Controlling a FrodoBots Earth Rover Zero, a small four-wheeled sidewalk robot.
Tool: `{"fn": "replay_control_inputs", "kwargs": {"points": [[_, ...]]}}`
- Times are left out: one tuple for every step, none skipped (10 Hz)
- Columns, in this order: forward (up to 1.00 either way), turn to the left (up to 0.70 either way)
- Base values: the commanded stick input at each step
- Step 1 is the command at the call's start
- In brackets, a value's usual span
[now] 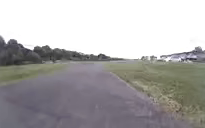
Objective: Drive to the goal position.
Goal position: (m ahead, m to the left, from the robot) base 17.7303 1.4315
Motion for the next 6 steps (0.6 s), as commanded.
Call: {"fn": "replay_control_inputs", "kwargs": {"points": [[0.7,0.35],[0.7,0.3],[0.7,0.25],[0.7,0.19],[0.7,0.14],[0.7,0.08]]}}
